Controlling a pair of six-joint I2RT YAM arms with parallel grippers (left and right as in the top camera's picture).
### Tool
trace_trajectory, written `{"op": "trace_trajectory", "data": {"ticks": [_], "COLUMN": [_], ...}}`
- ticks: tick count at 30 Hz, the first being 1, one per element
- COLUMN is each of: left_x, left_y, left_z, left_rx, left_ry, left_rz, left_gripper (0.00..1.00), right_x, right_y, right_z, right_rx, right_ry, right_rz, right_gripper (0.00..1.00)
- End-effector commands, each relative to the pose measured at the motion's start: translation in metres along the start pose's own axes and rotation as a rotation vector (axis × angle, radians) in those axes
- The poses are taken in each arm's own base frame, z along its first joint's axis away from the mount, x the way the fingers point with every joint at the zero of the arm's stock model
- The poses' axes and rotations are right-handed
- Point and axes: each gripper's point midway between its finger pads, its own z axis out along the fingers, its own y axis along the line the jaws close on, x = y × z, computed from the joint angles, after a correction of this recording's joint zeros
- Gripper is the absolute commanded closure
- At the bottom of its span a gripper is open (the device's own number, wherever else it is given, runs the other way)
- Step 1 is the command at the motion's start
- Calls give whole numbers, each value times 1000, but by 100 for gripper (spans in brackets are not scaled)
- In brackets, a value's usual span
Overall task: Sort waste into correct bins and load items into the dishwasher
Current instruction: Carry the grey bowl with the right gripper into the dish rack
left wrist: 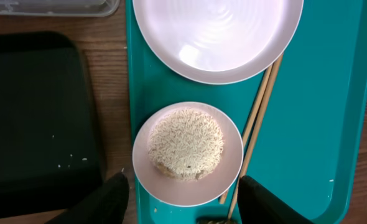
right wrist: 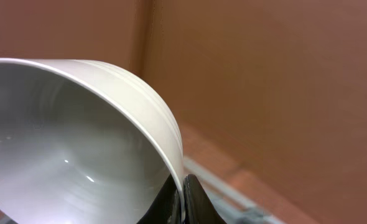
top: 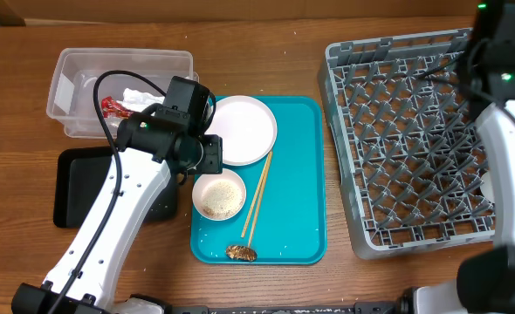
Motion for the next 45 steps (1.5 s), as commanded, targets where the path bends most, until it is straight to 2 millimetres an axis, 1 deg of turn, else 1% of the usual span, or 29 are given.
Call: {"op": "trace_trajectory", "data": {"ticks": [1, 4, 6, 8, 11, 16, 18, 20, 23, 26, 29, 33, 34, 36, 39, 40, 41, 43, 45], "left_x": [-6, -7, -7, -7, -6, -4, -4, -4, -3, -4, -4, -3, -3, -4, -4, -4, -4, -4, -4], "left_y": [0, 0, 0, 0, -2, -7, -9, -10, -10, -10, -10, -10, -10, -10, -10, -10, -10, -10, -10], "left_z": [-10, -10, -10, -10, -10, -10, -10, -10, -10, -10, -10, -10, -10, -10, -10, -10, -10, -10, -10], "left_rx": [5, 6, 6, 7, 19, 48, 57, 62, 63, 63, 63, 63, 63, 62, 62, 62, 62, 62, 61], "left_ry": [-39, -40, -41, -40, -36, -26, -23, -21, -21, -21, -22, -21, -21, -21, -21, -21, -21, -21, -22], "left_rz": [-17, -17, -17, -18, -18, -24, -24, -24, -24, -24, -24, -24, -24, -24, -23, -23, -23, -23, -23], "left_gripper": [42, 42, 42, 42, 42, 42, 42, 43, 43, 43, 43, 43, 42, 42, 42, 42, 42, 43, 42], "right_x": [19, 42, 55, 81, 99, 121, 129, 134, 135, 140, 148, 156, 158, 161, 163, 161, 159, 151, 138], "right_y": [-35, -45, -47, -41, -32, -15, -12, -12, -10, -2, 16, 31, 34, 38, 39, 37, 35, 29, 24], "right_z": [43, 73, 87, 108, 117, 122, 124, 125, 126, 127, 122, 108, 104, 98, 90, 85, 82, 76, 68], "right_rx": [265, 369, 402, 420, 419, 370, 363, 365, 363, 313, 234, 204, 197, 187, 181, 181, 183, 178, 160], "right_ry": [29, 71, 94, 141, 169, 199, 211, 217, 216, 236, 264, 280, 286, 298, 308, 312, 312, 308, 299], "right_rz": [-66, -102, -122, -170, -201, -219, -230, -225, -221, -226, -246, -266, -281, -311, -325, -314, -301, -288, -263], "right_gripper": [96, 96, 96, 96, 96, 96, 96, 96, 96, 96, 96, 96, 94, 84, 72, 62, 53, 39, 36]}}
